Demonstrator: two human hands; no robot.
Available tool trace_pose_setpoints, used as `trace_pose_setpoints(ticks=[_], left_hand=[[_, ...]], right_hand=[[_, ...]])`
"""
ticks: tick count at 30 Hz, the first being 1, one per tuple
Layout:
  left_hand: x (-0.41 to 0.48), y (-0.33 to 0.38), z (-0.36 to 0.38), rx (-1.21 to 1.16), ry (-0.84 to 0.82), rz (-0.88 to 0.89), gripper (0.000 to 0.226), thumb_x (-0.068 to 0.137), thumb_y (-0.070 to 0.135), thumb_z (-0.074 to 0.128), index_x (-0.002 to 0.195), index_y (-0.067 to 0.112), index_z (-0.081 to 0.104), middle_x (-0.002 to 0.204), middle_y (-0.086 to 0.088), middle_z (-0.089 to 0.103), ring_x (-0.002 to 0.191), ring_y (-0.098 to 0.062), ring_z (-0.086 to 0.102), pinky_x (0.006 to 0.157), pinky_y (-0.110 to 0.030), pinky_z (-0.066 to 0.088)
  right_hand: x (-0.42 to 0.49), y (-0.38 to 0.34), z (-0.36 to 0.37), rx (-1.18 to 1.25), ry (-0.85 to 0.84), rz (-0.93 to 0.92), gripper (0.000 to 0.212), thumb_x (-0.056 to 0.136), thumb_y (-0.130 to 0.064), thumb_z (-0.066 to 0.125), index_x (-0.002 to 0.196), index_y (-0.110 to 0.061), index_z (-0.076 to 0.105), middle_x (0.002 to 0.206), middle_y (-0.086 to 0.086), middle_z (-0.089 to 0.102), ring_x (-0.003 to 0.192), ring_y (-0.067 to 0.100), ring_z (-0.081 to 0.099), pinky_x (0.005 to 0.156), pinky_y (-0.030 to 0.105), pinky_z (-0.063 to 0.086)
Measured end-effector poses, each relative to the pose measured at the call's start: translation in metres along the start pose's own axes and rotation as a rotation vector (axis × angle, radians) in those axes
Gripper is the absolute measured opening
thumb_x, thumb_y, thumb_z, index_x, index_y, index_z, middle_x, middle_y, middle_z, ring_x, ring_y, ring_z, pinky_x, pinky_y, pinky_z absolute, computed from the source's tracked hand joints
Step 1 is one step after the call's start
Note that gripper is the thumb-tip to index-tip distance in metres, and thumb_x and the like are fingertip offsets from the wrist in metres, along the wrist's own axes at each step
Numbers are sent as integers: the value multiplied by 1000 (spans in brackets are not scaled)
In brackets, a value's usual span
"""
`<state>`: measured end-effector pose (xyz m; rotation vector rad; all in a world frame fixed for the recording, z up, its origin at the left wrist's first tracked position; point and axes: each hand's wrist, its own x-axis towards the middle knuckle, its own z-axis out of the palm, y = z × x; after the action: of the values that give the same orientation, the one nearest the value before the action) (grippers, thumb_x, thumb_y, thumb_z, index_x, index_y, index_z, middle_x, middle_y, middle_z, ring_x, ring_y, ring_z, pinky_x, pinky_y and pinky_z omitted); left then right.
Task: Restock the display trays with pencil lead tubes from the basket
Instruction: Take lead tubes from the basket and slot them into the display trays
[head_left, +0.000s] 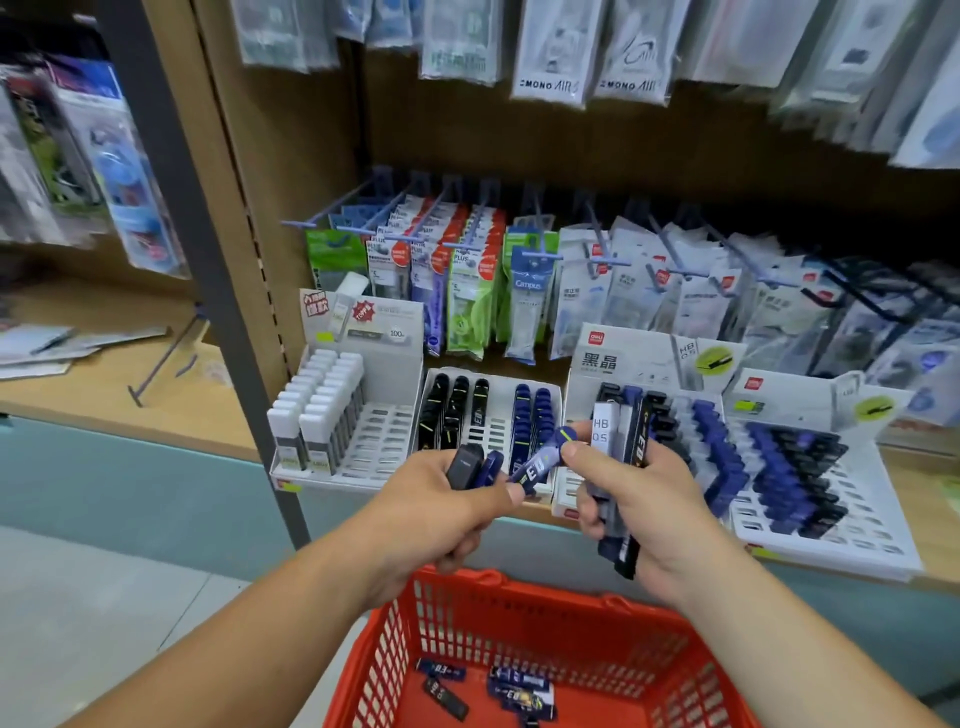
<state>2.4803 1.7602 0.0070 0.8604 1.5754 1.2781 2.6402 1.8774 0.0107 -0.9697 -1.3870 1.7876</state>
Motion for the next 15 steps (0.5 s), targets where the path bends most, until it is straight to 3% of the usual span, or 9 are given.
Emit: trace_pose_setpoints(ticks=[4,8,13,15], left_hand=[[3,-1,-2,1,14,-17,19,92,22,77,86,13,61,55,0,44,47,-17,38,45,-25,26],[7,-2,-7,-11,91,-24,23,93,22,76,98,4,63,59,-2,45,48,-17,40,44,-24,29],[10,-4,-18,-116,111,-75,29,90,31,80,91,15,56,63,0,50,50,-14,47,46,-24,35],[11,-4,-21,-179,76,-109,30,88,30,82,95,15,57,63,1,52,52,-13,50,45,-25,37]], right_hand=[[0,-3,0,-130,28,-72,13,91,-17,76,103,-19,73,53,8,54,47,22,48,50,29,38],[-4,-9,4,-282,86,-144,9,91,-17,76,99,-18,72,51,-3,60,42,15,48,43,25,41],[1,-20,7,-323,206,-199,9,91,-15,76,96,-9,70,50,10,54,42,19,45,40,25,37],[12,-26,16,-357,212,-222,9,90,-15,76,96,-11,70,51,6,56,45,20,47,42,27,38]])
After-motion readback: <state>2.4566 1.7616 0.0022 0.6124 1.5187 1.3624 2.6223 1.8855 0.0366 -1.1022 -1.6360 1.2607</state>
